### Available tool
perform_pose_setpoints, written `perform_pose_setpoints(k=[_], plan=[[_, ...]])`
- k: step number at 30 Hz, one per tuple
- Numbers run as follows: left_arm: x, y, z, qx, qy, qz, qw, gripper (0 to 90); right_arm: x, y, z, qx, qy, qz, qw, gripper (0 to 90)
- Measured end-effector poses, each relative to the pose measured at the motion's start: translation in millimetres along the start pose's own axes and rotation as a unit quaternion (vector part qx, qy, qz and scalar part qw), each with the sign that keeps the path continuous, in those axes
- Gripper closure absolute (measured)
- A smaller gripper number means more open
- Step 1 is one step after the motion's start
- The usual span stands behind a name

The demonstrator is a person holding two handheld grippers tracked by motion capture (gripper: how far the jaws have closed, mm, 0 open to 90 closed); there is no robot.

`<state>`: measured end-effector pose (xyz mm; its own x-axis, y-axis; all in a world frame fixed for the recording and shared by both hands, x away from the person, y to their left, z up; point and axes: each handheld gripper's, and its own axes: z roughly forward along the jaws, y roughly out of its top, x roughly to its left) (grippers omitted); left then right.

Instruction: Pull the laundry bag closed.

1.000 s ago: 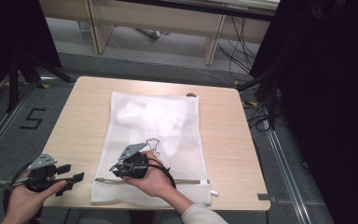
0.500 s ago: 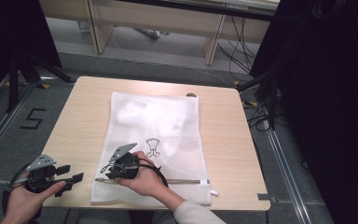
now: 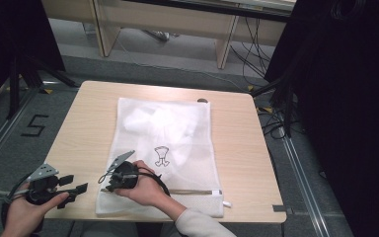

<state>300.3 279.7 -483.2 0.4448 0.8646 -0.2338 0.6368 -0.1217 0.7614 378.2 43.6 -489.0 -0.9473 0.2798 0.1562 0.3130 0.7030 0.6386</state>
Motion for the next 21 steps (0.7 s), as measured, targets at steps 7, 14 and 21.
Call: perform_pose_setpoints(k=[7,14,21], plan=[[0.2,0.0,0.0,0.0,-0.001,0.001,1.0,33.4,-3.3,2.2,9.5,0.012,0.006,0.006,0.9999,74.0],[0.2,0.2,-0.1,-0.001,-0.003,0.001,1.0,33.4,-5.0,1.4,15.6,0.018,0.011,0.016,0.9997,73.6],[0.4,0.8,-0.1,-0.001,-0.003,0.007,1.0,33.4,-7.1,1.9,18.7,0.016,0.012,0.005,0.9998,73.7]])
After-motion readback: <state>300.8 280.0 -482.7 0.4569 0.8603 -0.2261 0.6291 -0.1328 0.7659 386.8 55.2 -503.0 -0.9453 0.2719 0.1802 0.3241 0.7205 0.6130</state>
